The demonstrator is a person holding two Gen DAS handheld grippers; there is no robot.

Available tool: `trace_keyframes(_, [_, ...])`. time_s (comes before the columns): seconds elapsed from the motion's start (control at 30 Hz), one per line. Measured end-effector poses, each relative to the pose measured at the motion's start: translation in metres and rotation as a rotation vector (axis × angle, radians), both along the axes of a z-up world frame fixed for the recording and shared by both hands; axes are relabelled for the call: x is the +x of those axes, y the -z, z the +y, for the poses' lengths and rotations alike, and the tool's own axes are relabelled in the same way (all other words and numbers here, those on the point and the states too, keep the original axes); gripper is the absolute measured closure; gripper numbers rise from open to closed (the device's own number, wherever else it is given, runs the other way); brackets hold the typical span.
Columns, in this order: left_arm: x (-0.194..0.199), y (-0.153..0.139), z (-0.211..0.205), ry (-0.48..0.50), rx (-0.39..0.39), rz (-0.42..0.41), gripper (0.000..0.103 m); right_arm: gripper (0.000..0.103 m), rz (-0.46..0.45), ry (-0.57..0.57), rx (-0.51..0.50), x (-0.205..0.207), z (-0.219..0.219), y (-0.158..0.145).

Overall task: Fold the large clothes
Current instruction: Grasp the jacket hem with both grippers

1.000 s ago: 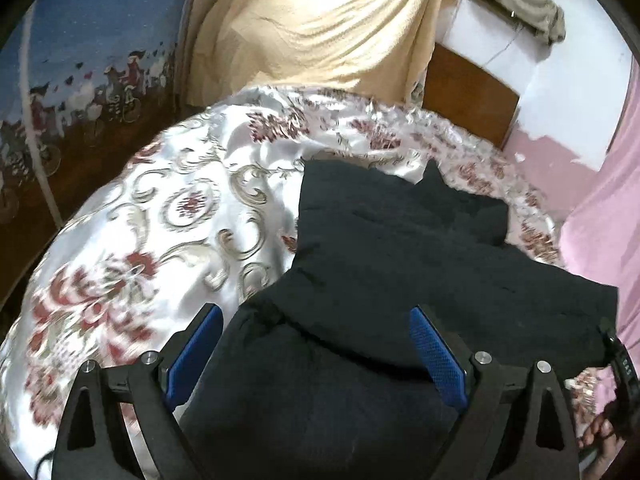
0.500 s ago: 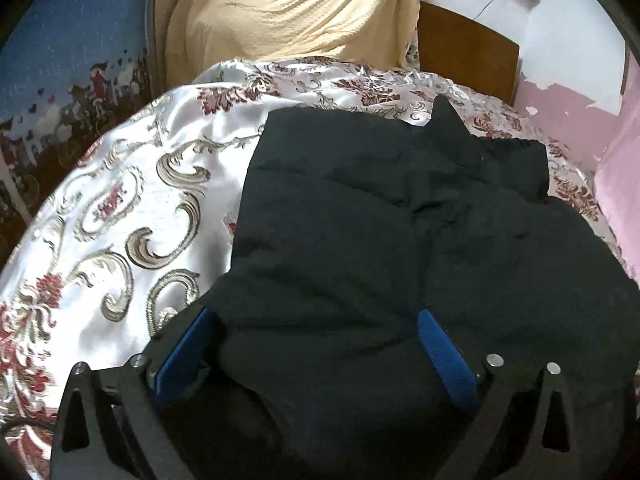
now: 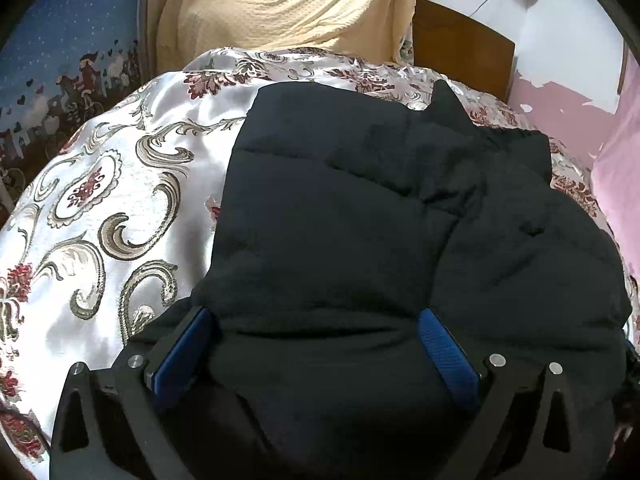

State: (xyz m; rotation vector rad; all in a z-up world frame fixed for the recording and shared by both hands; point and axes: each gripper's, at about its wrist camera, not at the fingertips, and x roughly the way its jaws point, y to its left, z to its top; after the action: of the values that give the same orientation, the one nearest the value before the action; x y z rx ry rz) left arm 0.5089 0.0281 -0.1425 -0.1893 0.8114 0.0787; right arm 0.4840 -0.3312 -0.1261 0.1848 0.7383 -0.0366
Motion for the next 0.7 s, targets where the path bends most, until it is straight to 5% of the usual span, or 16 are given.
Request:
trace_keyframes(0.17, [-0.002,-0.003,0.009,0.008,-0.061,-0.006,0.0,0.027,-0.008,0.002,0.009,-0.003,0.001,0.003])
trace_keyframes(0.37, [0.019,-0.047,0.0,-0.004,0.038,0.276,0.0,0.013,0.205,-0.067,0.005,0.018,-0.002,-0.019])
trace_keyframes(0.53, [0.046,-0.096,-0.001,0.102,-0.021,0.27,0.0,0.004,0.181,-0.049,0.098,0.033,-0.017,-0.079])
trace_keyframes(0.63, [0.079,-0.103,-0.014,0.194,-0.116,0.414,0.0,0.002,0.218,-0.021,0.076,0.066,-0.019,-0.101])
trace_keyframes(0.7, [0.104,-0.111,-0.023,0.227,-0.163,0.438,0.0,0.002,0.232,-0.001,0.015,0.09,-0.015,-0.109])
